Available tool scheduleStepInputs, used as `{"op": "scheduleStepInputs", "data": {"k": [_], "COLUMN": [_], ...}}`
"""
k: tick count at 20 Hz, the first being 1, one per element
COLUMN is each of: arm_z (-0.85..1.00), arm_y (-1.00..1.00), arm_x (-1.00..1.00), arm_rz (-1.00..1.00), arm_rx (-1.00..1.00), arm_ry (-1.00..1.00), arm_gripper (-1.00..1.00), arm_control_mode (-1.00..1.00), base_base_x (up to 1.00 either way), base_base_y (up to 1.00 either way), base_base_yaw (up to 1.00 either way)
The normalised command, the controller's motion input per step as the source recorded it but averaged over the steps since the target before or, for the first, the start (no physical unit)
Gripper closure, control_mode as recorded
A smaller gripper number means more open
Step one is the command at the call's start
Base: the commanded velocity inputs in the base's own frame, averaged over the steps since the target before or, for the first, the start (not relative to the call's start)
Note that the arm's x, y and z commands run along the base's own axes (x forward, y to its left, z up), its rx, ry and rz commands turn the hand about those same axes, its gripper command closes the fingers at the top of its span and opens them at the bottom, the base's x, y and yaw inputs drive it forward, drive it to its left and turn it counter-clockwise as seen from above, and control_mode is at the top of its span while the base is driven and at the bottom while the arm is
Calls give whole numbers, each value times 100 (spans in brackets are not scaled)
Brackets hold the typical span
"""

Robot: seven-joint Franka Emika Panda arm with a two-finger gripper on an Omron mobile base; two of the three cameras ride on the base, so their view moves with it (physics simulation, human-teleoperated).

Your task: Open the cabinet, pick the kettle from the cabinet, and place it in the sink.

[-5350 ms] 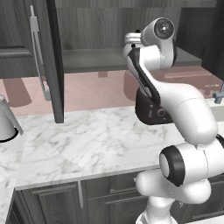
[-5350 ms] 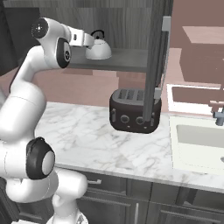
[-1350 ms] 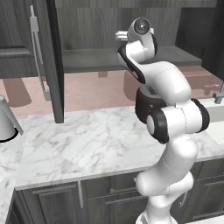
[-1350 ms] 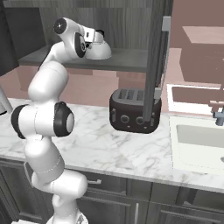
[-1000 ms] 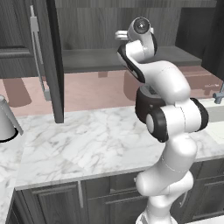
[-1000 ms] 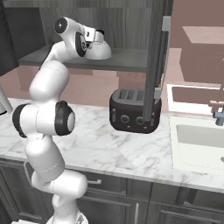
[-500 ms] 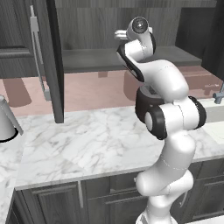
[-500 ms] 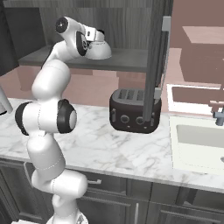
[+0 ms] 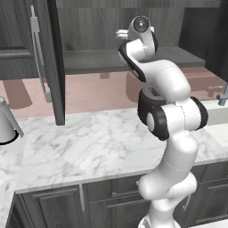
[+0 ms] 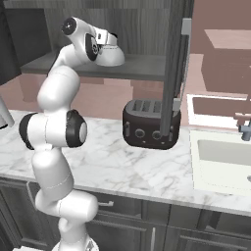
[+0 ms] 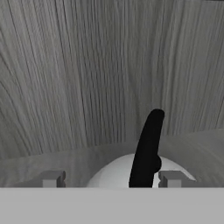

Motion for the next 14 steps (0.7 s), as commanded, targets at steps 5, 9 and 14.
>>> {"op": "scheduleStepInputs", "data": {"k": [5, 9, 14], "arm_z": [-5, -7, -10], "arm_y": [-5, -8, -3], "arm_x": [1, 0, -9], "arm_rz": [0, 0, 0], "arm_rx": [0, 0, 0], "arm_ry": [6, 4, 1], "arm_gripper": [100, 100, 100], "arm_control_mode": [-100, -100, -100], "base_base_x": [0, 0, 0], "base_base_y": [0, 0, 0], "base_base_yaw": [0, 0, 0]}}
